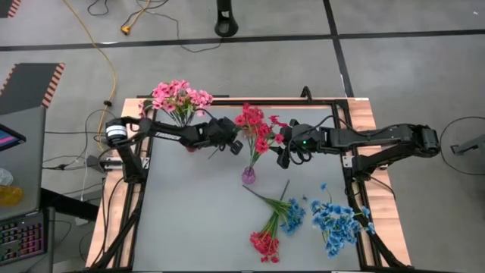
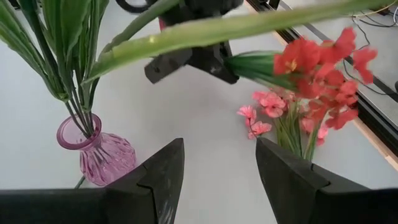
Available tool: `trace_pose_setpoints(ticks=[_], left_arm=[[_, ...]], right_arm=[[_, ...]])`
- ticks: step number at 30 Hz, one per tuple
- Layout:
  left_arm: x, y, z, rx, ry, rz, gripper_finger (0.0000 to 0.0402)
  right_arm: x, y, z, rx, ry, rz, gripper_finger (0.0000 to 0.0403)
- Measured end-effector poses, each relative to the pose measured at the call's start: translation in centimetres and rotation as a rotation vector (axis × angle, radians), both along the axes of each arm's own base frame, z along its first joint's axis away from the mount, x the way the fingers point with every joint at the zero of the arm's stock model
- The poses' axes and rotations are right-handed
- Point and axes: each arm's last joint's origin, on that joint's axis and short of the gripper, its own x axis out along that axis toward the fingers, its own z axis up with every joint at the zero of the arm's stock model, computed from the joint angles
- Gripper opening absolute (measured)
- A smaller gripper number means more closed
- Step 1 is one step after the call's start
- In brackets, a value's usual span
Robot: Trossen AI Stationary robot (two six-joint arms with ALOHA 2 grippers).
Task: Sort flowers into vase by color
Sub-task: Put the top red flowers into the purple vase
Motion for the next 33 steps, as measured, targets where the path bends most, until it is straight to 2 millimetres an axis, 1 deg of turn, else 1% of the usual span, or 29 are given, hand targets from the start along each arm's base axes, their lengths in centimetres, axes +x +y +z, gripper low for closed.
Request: trace_pose_setpoints(ticks=[9,16,21,28,33], left_arm=[[-0.2,-1.6,3.3,0.040,-0.097,-0.008,0.0010],[-1.1,-3.0,4.7,0.018,-0.106,0.059,0.0010],[-1.5,-4.2,6.0,-0.003,-0.147,0.064,0.0011],[-2.1,-5.9,8.0,0.035,-0.217,0.087,0.0011],[-2.5,-6.6,9.1,0.053,-0.265,0.113,0.0011]], right_arm=[[0.0,0.0,0.0,0.000,0.000,0.000,0.0226],[0.0,0.0,0.0,0.000,0.000,0.000,0.0226],[0.0,0.0,0.0,0.000,0.000,0.000,0.0226],[0.0,0.0,0.0,0.000,0.000,0.000,0.0226],[0.0,0.0,0.0,0.000,0.000,0.000,0.0226]])
